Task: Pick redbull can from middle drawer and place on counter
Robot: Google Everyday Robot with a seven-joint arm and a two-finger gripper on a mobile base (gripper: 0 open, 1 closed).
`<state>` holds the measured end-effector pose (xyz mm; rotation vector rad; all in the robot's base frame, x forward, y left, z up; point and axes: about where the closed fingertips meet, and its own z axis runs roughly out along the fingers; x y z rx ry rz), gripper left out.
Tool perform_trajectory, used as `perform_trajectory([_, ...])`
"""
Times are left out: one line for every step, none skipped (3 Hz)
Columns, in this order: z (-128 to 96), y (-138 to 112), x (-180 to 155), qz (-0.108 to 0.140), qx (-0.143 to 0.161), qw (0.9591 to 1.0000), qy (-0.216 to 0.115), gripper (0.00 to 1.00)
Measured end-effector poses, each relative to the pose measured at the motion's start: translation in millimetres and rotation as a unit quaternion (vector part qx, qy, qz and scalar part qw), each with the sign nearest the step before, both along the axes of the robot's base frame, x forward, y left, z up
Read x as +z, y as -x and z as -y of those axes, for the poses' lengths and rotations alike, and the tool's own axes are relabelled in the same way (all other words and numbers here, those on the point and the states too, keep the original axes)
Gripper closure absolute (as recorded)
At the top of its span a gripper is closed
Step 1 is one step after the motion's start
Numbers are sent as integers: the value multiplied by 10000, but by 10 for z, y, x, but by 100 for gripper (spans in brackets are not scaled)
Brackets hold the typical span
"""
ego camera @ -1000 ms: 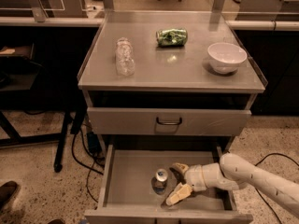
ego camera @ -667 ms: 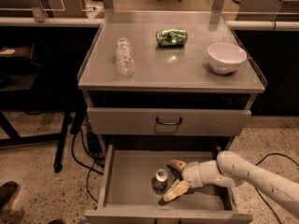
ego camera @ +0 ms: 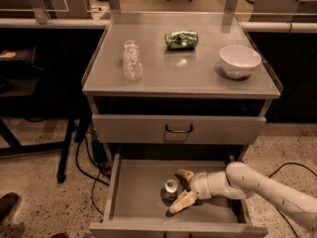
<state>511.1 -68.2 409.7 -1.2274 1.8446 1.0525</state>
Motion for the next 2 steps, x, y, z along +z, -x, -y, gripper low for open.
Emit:
perform_trajectory([-32,14,-70,-58,-28,10000,-70,0])
perform_trajectory([-36,15,-77,-63,-30,9999,-76,17])
